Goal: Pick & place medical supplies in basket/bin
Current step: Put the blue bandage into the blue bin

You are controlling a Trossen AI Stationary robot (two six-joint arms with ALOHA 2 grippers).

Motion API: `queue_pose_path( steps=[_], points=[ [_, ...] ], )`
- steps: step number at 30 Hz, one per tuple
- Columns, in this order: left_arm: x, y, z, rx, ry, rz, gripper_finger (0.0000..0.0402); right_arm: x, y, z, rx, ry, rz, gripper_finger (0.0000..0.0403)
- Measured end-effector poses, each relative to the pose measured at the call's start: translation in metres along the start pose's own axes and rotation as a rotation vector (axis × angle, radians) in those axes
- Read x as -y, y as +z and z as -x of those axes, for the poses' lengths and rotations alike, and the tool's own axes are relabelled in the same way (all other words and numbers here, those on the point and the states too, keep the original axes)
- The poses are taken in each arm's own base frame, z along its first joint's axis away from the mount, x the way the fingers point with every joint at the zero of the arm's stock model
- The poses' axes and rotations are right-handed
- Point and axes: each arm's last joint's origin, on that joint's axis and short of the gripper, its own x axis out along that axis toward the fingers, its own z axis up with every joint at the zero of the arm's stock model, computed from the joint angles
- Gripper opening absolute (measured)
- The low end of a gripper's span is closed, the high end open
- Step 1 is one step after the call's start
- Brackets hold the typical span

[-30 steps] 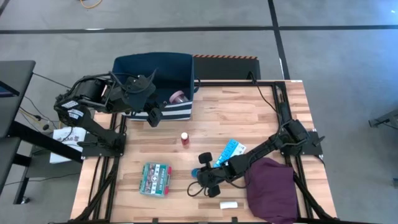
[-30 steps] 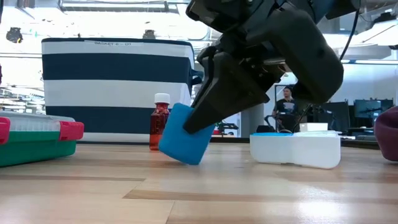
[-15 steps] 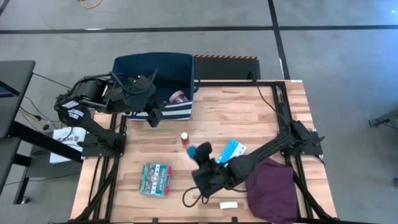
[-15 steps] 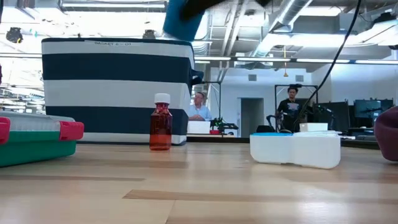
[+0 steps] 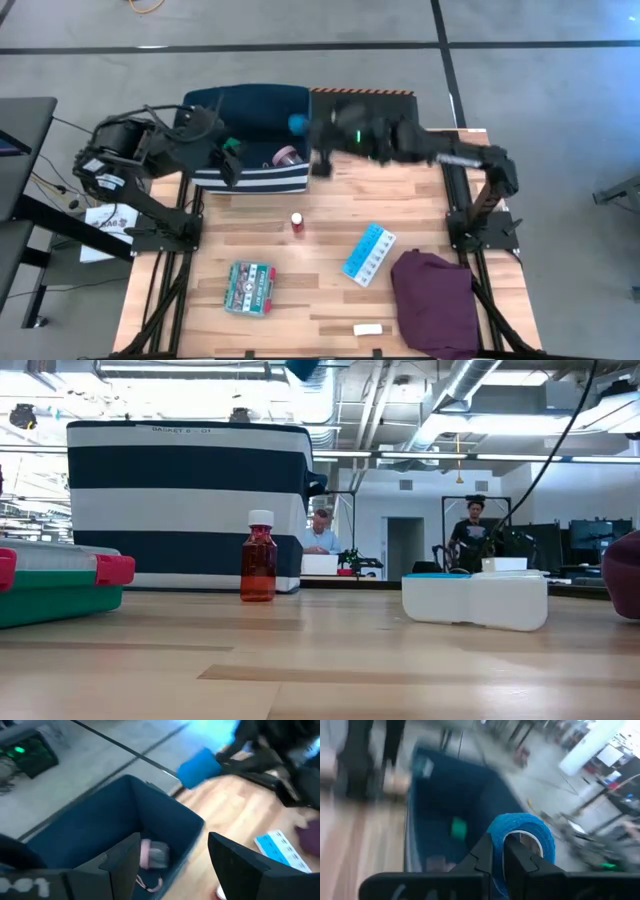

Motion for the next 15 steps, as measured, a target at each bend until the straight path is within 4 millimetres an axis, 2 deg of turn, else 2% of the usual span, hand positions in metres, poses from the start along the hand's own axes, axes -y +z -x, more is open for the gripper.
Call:
queue_pose_path(
  steps=[3,5,8,13,15],
  points=[
    [-0.008,0.0,0.006,0.025,0.014,0.016,0.0221,0.028,-0.02,-0.036,0.024,-0.027,-0.051,0.0014],
    [-0.01,0.0,0.007,0.028,0.011,0.021,0.0221,0.027,-0.042,-0.07,-0.03,-0.015,-0.026,0.0018],
    [-0.009,0.0,0.007,0.022,-0.001,0.021,0.0221,0.014,-0.074,-0.109,-0.116,0.064,0.052,0.0025],
    [-0.009,-0.001,0.008,0.003,-0.032,0.018,0.0221,0.001,-0.085,-0.135,-0.107,0.037,0.144,0.0032],
    [-0.008,-0.001,0.008,-0.004,-0.043,0.018,0.0221,-0.005,-0.082,-0.136,-0.094,0.031,0.16,0.0039]
  ],
)
